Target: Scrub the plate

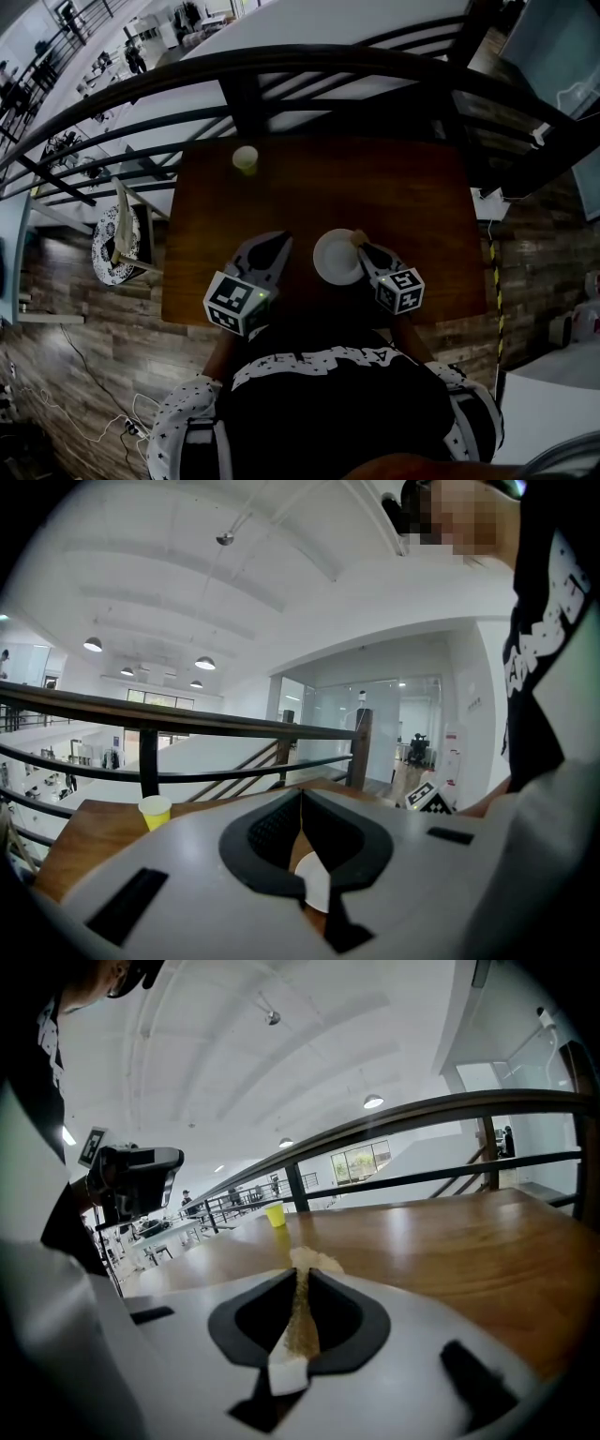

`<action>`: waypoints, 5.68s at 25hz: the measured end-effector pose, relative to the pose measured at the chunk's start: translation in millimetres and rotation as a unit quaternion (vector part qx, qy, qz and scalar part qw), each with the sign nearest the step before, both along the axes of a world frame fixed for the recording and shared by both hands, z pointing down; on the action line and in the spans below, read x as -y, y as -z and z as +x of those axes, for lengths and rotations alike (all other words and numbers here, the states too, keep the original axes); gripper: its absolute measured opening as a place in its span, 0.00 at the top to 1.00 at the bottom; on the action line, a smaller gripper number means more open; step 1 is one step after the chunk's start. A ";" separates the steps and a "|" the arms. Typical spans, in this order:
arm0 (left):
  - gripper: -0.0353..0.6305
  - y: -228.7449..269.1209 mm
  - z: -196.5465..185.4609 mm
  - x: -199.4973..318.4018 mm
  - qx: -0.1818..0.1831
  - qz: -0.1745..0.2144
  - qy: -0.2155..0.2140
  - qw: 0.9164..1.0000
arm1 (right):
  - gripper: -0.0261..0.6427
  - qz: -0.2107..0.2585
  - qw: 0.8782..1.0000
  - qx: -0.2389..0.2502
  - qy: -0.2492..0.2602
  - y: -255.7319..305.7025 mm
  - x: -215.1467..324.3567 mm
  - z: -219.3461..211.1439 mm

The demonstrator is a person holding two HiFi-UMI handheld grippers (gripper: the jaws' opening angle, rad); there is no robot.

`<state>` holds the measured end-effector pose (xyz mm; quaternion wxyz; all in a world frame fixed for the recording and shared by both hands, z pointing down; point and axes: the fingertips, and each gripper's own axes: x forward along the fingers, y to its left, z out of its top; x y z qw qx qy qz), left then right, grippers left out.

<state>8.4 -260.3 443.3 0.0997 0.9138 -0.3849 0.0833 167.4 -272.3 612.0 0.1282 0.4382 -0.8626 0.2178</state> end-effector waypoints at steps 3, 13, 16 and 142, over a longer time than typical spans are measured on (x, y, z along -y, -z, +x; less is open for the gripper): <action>0.93 -0.1 -1.6 -0.4 -0.001 0.000 0.001 1.000 | 0.89 -0.010 1.000 0.004 -0.001 -4.3 -1.9 -2.5; 0.93 -1.6 -3.5 -1.2 -0.004 -0.001 0.001 1.000 | 0.89 -0.021 1.000 -0.004 0.006 -11.1 -7.8 -8.1; 0.93 -0.9 -3.7 -0.7 -0.005 -0.001 -0.001 1.000 | 0.89 -0.019 1.000 -0.012 0.007 -9.3 -7.9 -9.4; 0.93 -1.1 -13.8 -10.1 -0.014 -0.008 -0.016 1.000 | 0.89 -0.027 0.986 -0.092 0.139 -25.2 -23.4 -59.5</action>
